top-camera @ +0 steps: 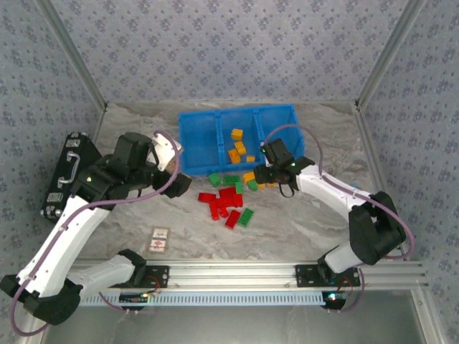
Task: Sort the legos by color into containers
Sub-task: Pick up the lego from the center of the table.
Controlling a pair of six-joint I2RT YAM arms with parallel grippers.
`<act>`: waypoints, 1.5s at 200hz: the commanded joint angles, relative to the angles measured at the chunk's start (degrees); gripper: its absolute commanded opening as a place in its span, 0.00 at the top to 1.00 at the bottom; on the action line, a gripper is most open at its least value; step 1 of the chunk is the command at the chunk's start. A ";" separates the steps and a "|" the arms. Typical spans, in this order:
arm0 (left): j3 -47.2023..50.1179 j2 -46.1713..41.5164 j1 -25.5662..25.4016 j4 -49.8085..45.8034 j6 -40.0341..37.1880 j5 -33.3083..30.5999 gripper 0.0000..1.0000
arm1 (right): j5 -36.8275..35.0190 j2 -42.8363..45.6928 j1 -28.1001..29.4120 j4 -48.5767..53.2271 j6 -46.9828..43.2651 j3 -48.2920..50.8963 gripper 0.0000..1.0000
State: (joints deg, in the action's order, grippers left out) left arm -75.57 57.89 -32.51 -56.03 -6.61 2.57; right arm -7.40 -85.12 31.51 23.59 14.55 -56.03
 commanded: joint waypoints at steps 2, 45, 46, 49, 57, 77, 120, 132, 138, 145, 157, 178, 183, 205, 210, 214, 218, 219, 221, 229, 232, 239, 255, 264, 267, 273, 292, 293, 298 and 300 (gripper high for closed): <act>-0.20 -0.32 0.37 1.93 -0.57 2.23 0.00 | -1.39 0.00 -0.69 -0.47 1.33 2.68 0.41; -0.14 -0.28 0.35 1.20 0.43 2.95 0.00 | -1.04 -3.96 -2.60 -2.79 1.58 3.85 0.41; -0.12 -0.30 0.39 1.15 0.45 2.96 0.00 | -1.04 -4.07 -2.64 -2.82 1.56 3.79 0.41; -0.08 -0.32 0.39 1.13 0.53 3.07 0.00 | -0.96 -4.47 -2.82 -2.89 1.54 3.69 0.41; 0.04 -0.49 0.39 1.02 0.63 3.14 0.00 | -0.95 -5.44 -3.26 -3.00 1.50 3.40 0.41; 0.20 -0.92 0.37 0.79 0.90 2.98 0.00 | -0.79 -7.69 -4.49 -3.10 1.46 2.50 0.41; 0.16 -1.07 0.39 0.58 0.50 2.62 0.00 | 0.32 -10.70 -5.12 -4.83 0.51 1.11 0.39; 0.16 -0.78 0.36 0.57 0.37 2.53 0.00 | 0.43 -11.42 -5.23 -4.98 0.33 0.54 0.39; 0.16 -0.63 0.37 0.65 0.37 2.53 0.00 | 0.53 -11.85 -5.44 -5.13 0.18 0.24 0.39; 0.08 -0.49 0.40 0.66 0.21 2.51 0.00 | 0.46 -12.35 -5.56 -5.20 0.05 -0.03 0.38; 0.03 -0.23 0.34 0.66 0.07 2.49 0.00 | 0.28 -13.15 -5.88 -5.22 -0.19 -0.74 0.38; -0.09 0.03 0.37 0.75 0.02 2.49 0.00 | 0.10 -13.84 -6.55 -5.42 -0.87 -1.88 0.37; -0.05 0.12 0.35 0.74 0.02 2.53 0.00 | 0.06 -13.93 -6.70 -5.34 -0.97 -2.27 0.37; -0.02 0.46 0.41 0.83 0.01 2.49 0.00 | 0.34 -14.84 -7.42 -5.23 -1.66 -3.46 0.37; 0.03 0.55 0.35 0.83 -0.02 2.45 0.00 | 0.54 -15.25 -7.63 -5.21 -1.78 -3.70 0.37; 0.07 0.64 0.35 0.83 0.02 2.44 0.00 | 0.63 -15.56 -7.77 -5.20 -1.88 -3.93 0.37; 0.02 0.73 0.34 0.83 -0.02 2.36 0.00 | 0.70 -15.87 -7.89 -5.18 -2.02 -4.10 0.37; 0.00 0.78 0.34 0.83 0.00 2.36 0.00 | 0.66 -15.91 -7.88 -5.25 -2.04 -4.14 0.37; 0.01 0.81 0.37 0.83 -0.03 2.36 0.00 | 0.64 -16.12 -7.87 -5.23 -2.06 -4.28 0.37; -0.10 0.99 0.34 0.75 -0.07 2.31 0.00 | 0.77 -16.74 -8.02 -5.36 -2.15 -4.61 0.37; -0.16 1.07 0.34 0.75 -0.07 2.27 0.00 | 0.87 -16.94 -8.08 -5.26 -2.15 -4.76 0.38; -0.32 1.24 0.34 0.75 -0.14 2.25 0.00 | 1.02 -17.40 -8.13 -5.31 -2.24 -5.11 0.38; -0.71 1.52 0.39 0.59 -0.22 2.18 0.00 | 1.47 -17.94 -8.42 -5.24 -2.24 -5.30 0.39; -0.87 1.66 0.40 0.57 -0.24 2.13 0.00 | 1.68 -18.14 -8.52 -5.46 -2.15 -5.15 0.40; -0.89 1.70 0.35 0.57 -0.24 2.17 0.00 | 1.72 -18.15 -8.55 -5.45 -2.13 -5.10 0.40; -0.98 1.79 0.42 0.58 -0.16 2.15 0.00 | 1.93 -18.24 -8.62 -5.51 -2.15 -4.98 0.42; -1.23 2.12 0.38 0.57 -0.09 2.27 0.00 | 2.20 -18.33 -8.88 -5.46 -2.41 -4.41 0.44; -1.24 2.17 0.38 0.57 -0.14 2.27 0.00 | 2.20 -18.28 -8.90 -5.47 -2.41 -4.38 0.45; -1.27 2.27 0.40 0.57 -0.08 2.27 0.00 | 2.27 -18.24 -9.00 -5.48 -2.46 -4.27 0.46; -1.30 2.31 0.36 0.57 -0.07 2.27 0.00 | 2.29 -18.17 -9.01 -5.44 -2.49 -4.16 0.46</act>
State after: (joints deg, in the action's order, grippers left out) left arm -75.59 59.83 -32.45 -55.40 -6.20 4.29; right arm -5.93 -102.59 23.11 17.32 12.99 -60.29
